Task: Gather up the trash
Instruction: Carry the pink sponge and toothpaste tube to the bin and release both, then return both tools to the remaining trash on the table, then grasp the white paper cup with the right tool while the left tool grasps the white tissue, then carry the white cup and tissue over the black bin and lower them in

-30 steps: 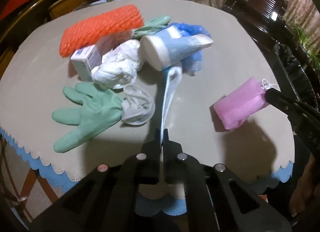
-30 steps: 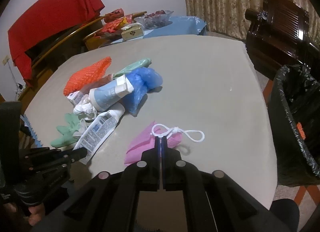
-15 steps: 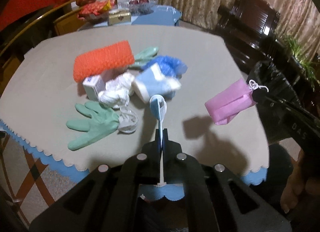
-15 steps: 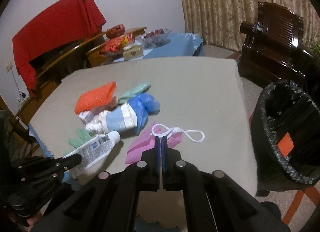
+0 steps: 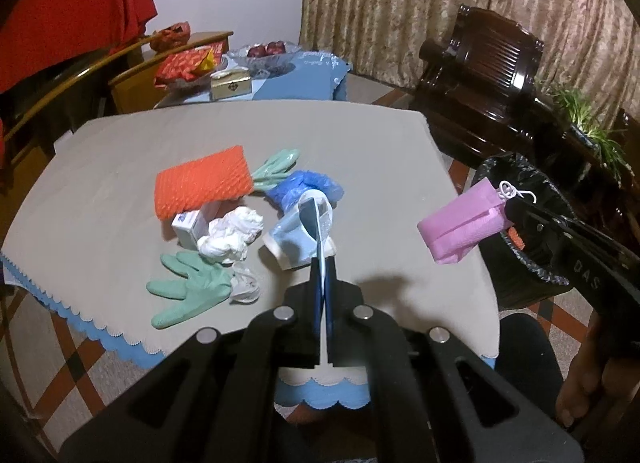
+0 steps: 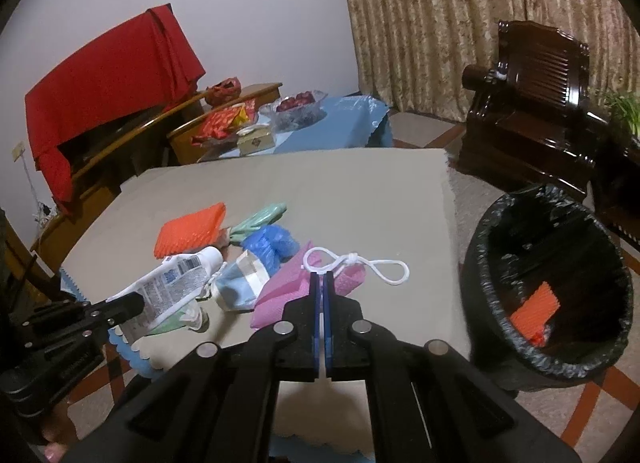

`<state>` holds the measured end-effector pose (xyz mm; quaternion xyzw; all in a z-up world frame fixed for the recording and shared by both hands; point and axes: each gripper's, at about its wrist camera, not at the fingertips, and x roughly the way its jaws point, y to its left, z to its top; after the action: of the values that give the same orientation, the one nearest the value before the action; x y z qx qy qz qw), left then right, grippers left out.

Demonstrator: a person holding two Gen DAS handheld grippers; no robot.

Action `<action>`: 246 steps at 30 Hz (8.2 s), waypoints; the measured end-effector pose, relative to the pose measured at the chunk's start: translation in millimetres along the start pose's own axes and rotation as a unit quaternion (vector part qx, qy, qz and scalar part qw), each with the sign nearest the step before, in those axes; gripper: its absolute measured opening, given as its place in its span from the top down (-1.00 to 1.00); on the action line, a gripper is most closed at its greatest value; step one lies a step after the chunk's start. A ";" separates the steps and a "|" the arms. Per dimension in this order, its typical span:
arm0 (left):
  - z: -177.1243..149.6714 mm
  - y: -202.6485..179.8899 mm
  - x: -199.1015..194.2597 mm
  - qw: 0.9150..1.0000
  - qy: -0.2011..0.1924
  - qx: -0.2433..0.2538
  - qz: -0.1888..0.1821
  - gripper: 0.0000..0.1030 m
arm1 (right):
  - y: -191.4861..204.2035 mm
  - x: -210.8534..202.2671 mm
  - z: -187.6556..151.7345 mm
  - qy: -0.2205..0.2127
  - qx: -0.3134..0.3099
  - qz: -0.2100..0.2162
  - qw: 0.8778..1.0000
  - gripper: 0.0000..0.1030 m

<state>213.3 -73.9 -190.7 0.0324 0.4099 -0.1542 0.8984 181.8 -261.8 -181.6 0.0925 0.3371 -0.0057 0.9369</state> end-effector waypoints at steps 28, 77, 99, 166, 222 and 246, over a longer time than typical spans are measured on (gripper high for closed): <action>43.6 -161.6 2.4 0.996 -0.026 0.062 -0.057 0.98 | -163.2 -58.2 32.3 -0.031 0.048 -0.097 0.994 0.97; 32.6 -73.1 59.6 0.999 -0.008 0.032 0.037 -0.38 | -134.2 -20.9 -10.0 0.013 0.022 -0.071 0.997 -0.27; -0.7 112.9 1.5 0.989 -0.054 -0.060 0.126 -0.55 | 67.9 48.4 -19.8 0.015 -0.087 0.030 0.996 -0.60; -14.4 153.5 111.4 0.993 0.002 -0.088 0.083 -0.55 | 104.1 204.4 -42.8 0.094 -0.147 0.051 0.983 -0.08; 37.5 -13.8 54.5 0.999 -0.031 -0.023 0.011 0.33 | -40.7 49.8 18.7 0.008 -0.049 -0.008 0.999 0.66; 50.9 -182.2 81.9 0.996 -0.021 0.058 -0.068 0.33 | -188.7 -5.9 11.6 -0.021 0.001 -0.115 0.993 0.71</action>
<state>245.5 -277.0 -205.7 0.0529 0.3822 -0.2393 0.8910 170.8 -449.7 -201.1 0.0543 0.3256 -0.1157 0.9368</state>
